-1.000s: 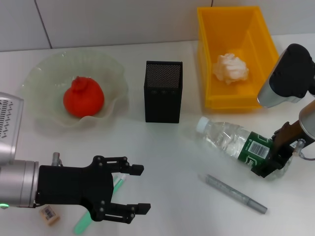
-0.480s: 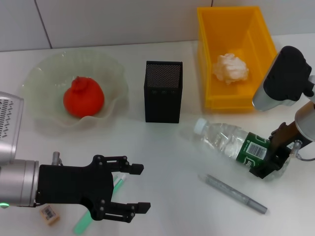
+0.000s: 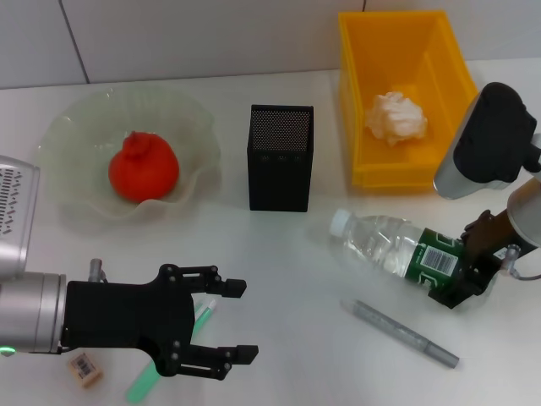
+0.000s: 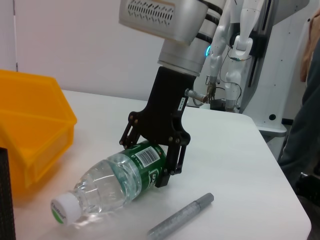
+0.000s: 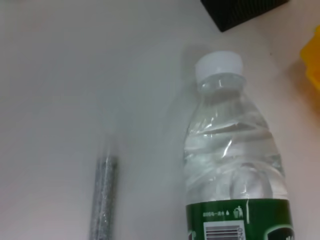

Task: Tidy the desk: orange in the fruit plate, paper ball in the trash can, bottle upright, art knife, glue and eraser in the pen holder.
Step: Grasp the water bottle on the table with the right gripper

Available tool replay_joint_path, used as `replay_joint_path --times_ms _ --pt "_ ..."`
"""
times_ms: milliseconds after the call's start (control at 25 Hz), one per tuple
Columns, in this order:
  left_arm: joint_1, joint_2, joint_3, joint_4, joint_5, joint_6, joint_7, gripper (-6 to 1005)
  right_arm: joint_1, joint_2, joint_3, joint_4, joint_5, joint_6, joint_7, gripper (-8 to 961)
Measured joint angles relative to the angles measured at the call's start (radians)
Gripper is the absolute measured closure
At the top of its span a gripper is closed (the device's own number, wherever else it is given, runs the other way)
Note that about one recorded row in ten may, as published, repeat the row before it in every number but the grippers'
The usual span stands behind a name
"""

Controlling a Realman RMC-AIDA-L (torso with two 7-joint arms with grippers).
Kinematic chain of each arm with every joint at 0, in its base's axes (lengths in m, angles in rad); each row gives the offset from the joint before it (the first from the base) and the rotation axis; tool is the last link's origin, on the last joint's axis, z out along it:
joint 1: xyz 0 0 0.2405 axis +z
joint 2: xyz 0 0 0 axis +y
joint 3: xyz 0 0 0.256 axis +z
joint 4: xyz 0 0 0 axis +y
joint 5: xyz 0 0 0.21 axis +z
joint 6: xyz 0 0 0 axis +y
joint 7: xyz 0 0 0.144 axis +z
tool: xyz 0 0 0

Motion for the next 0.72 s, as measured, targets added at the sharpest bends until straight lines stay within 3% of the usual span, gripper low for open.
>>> replay_joint_path --times_ms 720 --pt "-0.013 0.0 -0.004 0.0 0.0 -0.006 0.0 200 -0.111 0.003 -0.116 -0.201 0.022 0.014 0.013 185"
